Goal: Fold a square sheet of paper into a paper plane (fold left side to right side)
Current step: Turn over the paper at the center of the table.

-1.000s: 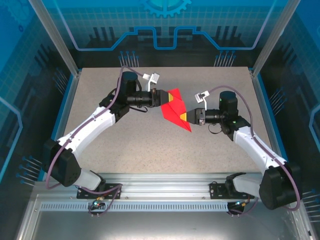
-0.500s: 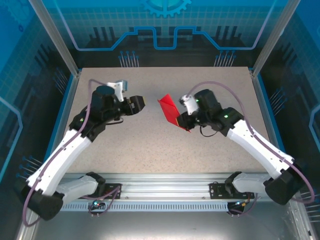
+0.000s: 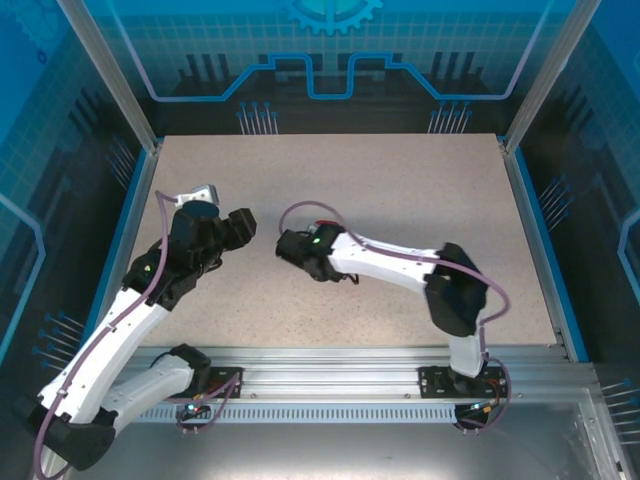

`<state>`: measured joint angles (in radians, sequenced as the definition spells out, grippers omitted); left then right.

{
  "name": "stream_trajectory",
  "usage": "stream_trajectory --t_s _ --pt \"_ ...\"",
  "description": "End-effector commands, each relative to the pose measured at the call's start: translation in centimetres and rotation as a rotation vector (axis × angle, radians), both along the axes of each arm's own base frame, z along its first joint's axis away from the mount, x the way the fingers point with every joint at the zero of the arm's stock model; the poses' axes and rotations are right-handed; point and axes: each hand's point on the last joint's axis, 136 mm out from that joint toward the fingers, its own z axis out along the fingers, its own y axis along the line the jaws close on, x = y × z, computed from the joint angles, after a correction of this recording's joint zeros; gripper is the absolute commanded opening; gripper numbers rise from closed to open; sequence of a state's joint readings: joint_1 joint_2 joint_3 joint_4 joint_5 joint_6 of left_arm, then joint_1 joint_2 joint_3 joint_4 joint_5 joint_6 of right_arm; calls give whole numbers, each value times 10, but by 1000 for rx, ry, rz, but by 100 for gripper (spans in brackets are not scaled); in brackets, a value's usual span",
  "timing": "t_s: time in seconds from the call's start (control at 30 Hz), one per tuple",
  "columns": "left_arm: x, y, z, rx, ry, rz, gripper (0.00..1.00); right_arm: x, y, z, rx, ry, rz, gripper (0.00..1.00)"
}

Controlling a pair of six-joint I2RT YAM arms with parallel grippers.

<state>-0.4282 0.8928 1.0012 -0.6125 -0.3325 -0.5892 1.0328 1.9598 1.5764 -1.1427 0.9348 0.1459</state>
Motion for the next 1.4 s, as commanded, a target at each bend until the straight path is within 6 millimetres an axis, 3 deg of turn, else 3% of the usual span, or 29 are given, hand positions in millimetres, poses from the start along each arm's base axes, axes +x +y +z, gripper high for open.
stream_trajectory --t_s 0.0,0.3,0.5,0.6,0.77,0.9,1.0,1.17,1.37 --pt "-2 11 1 21 -2 45 70 7 -9 1 -234 -82 21 10" --pt "-2 10 -4 24 11 41 71 -6 3 -63 -280 8 0 12" --pt "-1 8 -7 21 17 39 71 -28 14 -89 -195 115 0 34" --pt "3 6 -7 22 16 30 71 -40 21 -92 -120 169 0 43" --pt "9 -5 -11 13 45 -5 73 -64 32 -77 78 274 -4 62" --pt "15 -23 -25 -33 97 -62 80 -85 37 -43 290 329 18 82" --pt "20 -45 -42 -103 152 -127 83 -93 34 -19 452 357 16 91" --pt "25 -92 -81 -243 279 -267 83 -83 19 0 761 417 -53 92" --pt "28 -147 -131 -305 420 -379 82 -49 -6 13 1193 474 -174 91"
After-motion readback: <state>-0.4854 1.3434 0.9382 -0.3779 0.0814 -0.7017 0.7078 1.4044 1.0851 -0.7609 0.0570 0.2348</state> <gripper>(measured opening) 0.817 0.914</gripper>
